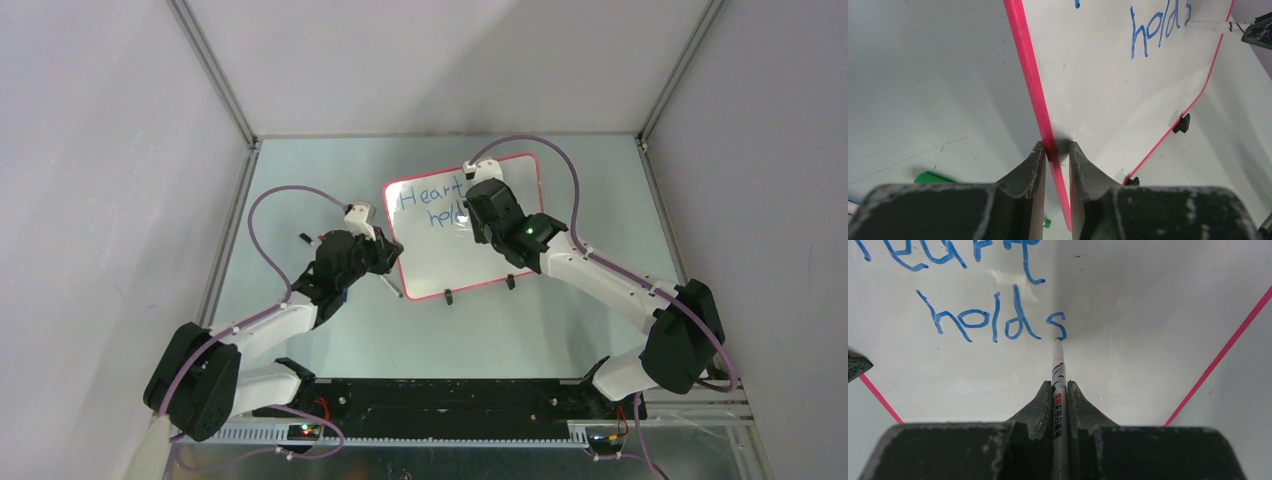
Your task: Write a sentence on the whiteboard
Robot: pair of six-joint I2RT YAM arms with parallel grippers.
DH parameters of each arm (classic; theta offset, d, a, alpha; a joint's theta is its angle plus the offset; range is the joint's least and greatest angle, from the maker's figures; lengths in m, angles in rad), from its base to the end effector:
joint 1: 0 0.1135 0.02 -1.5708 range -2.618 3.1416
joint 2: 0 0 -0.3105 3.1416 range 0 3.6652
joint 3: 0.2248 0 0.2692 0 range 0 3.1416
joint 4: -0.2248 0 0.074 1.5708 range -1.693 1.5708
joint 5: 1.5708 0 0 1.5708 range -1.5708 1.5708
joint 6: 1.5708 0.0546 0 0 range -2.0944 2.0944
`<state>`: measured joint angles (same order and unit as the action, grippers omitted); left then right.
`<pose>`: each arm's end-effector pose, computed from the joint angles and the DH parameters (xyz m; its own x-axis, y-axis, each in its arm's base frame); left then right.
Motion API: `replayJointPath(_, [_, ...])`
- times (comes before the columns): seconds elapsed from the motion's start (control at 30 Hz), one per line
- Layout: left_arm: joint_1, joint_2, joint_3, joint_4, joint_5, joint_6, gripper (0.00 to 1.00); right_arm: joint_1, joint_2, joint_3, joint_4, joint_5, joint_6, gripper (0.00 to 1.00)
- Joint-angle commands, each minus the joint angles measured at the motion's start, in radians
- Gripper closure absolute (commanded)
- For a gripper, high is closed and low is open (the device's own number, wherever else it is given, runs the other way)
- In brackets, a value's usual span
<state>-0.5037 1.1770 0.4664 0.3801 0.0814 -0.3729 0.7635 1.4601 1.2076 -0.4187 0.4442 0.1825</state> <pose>0.2259 -0.1296 0.2329 -0.4645 -0.1586 -0.8713 0.4072 0.8354 -0.3692 0.2700 0.2260 0.3380 -0.5110 -0.2623 -0.8186 -0.2934 0.9484 -0.1207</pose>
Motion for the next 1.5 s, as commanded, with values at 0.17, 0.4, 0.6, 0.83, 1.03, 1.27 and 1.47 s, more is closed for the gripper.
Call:
replayJointPath(0.17, [-0.007,-0.022,0.023,0.005,-0.019,0.045,0.78,0.016,-0.006,-0.010,0.030,-0.021,-0.016,1.00])
replayJointPath(0.4, [-0.007,-0.025,0.023,0.004,-0.020,0.045,0.78,0.026,-0.052,-0.011,0.005,-0.013,-0.012,1.00])
replayJointPath(0.6, [-0.007,-0.025,0.023,0.003,-0.019,0.045,0.79,0.040,-0.108,-0.011,-0.024,-0.030,-0.004,1.00])
replayJointPath(0.83, [-0.007,-0.025,0.023,0.003,-0.023,0.046,0.78,0.056,-0.139,-0.011,-0.038,-0.062,0.017,1.00])
replayJointPath(1.03, [-0.008,-0.027,0.022,0.003,-0.023,0.046,0.79,0.058,-0.143,-0.012,-0.067,-0.120,0.056,1.00])
replayJointPath(1.27, [-0.007,-0.031,0.020,0.005,-0.018,0.043,0.78,0.074,-0.136,-0.011,-0.106,-0.203,0.104,1.00])
replayJointPath(1.47, [-0.007,-0.032,0.019,0.006,-0.017,0.042,0.79,0.115,-0.120,-0.011,-0.150,-0.140,0.186,1.00])
